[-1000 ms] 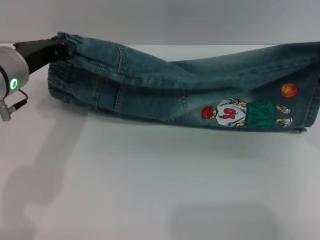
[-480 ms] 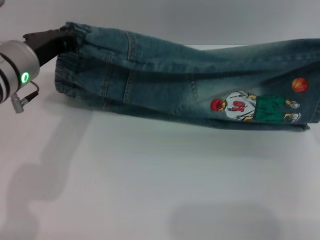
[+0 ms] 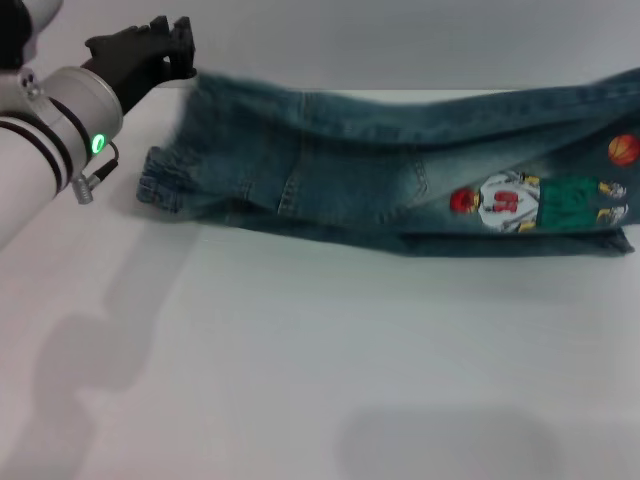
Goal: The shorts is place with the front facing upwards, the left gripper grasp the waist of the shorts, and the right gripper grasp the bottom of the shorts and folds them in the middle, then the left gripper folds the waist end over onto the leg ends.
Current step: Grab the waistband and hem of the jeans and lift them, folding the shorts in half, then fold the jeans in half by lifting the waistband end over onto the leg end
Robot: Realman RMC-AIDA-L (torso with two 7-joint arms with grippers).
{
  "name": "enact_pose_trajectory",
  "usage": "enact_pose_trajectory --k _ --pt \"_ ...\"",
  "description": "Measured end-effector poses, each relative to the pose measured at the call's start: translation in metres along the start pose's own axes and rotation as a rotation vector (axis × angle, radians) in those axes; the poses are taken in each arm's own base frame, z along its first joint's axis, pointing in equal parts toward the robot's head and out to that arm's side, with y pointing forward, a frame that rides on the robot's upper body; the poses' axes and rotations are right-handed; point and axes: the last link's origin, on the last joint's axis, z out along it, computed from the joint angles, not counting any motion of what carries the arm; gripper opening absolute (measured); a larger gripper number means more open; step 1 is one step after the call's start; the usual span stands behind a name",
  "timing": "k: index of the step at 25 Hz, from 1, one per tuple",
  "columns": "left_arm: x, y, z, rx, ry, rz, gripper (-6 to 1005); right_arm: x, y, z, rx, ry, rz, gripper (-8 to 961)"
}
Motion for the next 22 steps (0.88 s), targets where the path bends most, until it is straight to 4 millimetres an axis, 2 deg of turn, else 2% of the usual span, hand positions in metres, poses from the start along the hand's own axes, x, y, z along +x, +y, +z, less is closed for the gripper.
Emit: enact_pose_trajectory --k 2,3,6,9,12,17,20,22 --pt "0.000 0.000 0.000 0.000 0.000 0.000 185 0.000 0.000 0.002 -0.001 0.001 -0.007 112" --pt "-0.004 0.002 0.010 -0.006 -0.015 0.015 222 0.001 0.001 0.003 -0.002 0.003 -0.010 113" --pt "-0.004 0.003 0.014 -0.010 -0.008 0.017 332 0.006 -0.003 0.006 0.007 0.012 -0.017 221" --pt "-0.003 0.003 0.015 -0.010 0.001 0.016 395 0.007 -0.013 0.007 0.036 0.014 -0.035 330" --pt "-0.003 0.002 0.012 -0.008 0.004 0.012 459 0.007 -0.015 0.003 0.045 0.002 -0.042 473" --pt "-0.007 -0.001 0.006 0.000 -0.017 0.008 564 0.015 0.008 -0.008 -0.020 -0.084 -0.053 669" --pt "-0.013 -0.001 0.003 0.003 -0.056 0.007 705 0.019 0.021 -0.014 -0.058 -0.144 -0.048 770" --pt "-0.019 -0.003 -0.001 0.010 -0.113 0.005 799 0.024 0.027 -0.017 -0.074 -0.157 -0.043 800"
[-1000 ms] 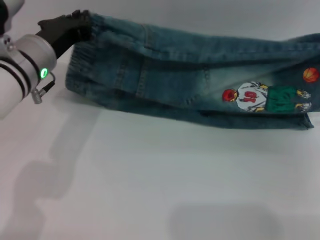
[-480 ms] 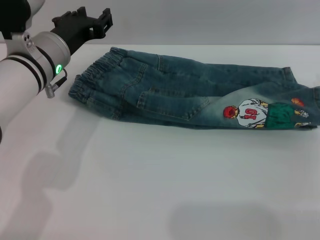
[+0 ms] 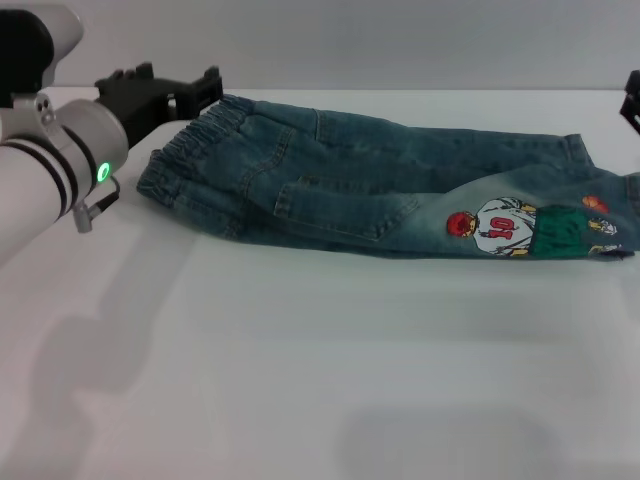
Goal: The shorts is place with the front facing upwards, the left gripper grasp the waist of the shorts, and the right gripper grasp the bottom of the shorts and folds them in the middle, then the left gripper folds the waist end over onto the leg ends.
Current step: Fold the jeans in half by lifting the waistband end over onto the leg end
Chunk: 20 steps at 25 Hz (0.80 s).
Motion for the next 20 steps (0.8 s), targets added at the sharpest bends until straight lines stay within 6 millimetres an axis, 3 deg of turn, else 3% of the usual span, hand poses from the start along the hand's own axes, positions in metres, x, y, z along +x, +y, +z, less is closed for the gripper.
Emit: enact_pose_trajectory --k 3,11,20 --pt "-0.005 -0.002 -0.004 0.009 -0.042 -0.006 829 0.011 0.004 -0.001 0.012 0.022 0.059 844" --pt "-0.010 -0.006 -0.019 0.026 -0.145 -0.029 843 0.036 0.028 0.011 -0.050 0.104 0.111 752" --pt "-0.010 -0.005 -0.015 0.028 -0.261 -0.016 847 0.033 0.073 0.023 -0.208 0.109 0.075 349"
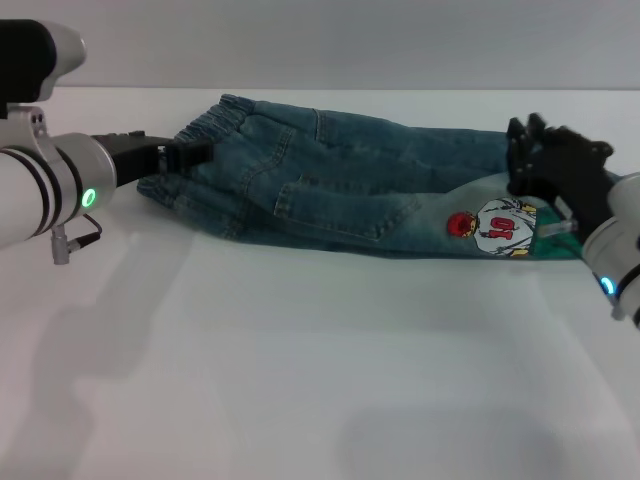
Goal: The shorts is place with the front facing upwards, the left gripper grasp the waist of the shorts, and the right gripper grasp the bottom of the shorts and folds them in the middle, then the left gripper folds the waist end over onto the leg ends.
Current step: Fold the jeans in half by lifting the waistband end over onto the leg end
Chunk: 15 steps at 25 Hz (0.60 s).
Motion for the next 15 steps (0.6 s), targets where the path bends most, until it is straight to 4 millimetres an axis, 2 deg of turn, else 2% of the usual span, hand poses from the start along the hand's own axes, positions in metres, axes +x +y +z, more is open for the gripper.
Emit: enact_pose_trajectory --k 7,15 --pt "-0.003 -0.001 0.003 0.005 -0.063 -0.002 849 0.012 0.008 0.001 -0.031 0.042 -0.017 60" --pt "-0.005 -0.004 0.003 0.014 -0.074 -0.013 849 0.018 0.006 -0.002 -0.028 0.059 -0.021 0"
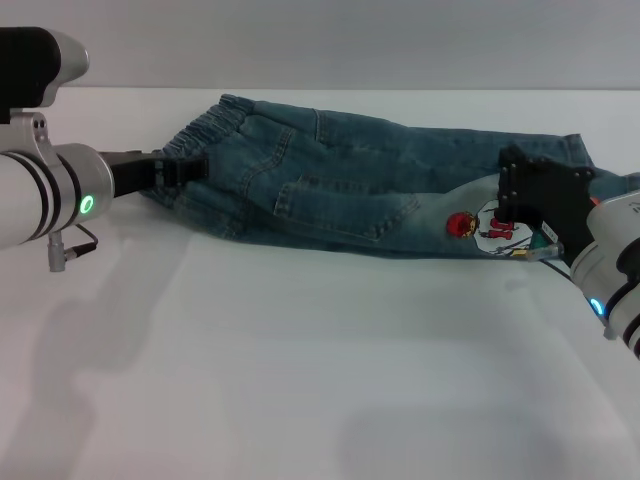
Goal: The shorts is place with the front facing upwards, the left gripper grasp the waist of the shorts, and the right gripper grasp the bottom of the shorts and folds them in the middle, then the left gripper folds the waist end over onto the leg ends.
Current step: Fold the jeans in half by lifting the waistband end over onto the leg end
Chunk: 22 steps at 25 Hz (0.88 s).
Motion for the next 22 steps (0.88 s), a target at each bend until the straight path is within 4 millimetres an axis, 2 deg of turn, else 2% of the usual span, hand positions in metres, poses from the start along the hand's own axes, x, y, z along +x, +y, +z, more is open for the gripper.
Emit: enact_pose_trajectory --k 12,22 --pt "0.001 0.004 0.008 -0.011 -0.047 0.001 849 0.005 0.001 -0.004 -0.001 0.007 0.000 0" --pt "0.002 -0.005 0.014 0.010 -0.036 -0.009 849 0.007 0.003 -0.008 -0.006 0.014 0.002 -1"
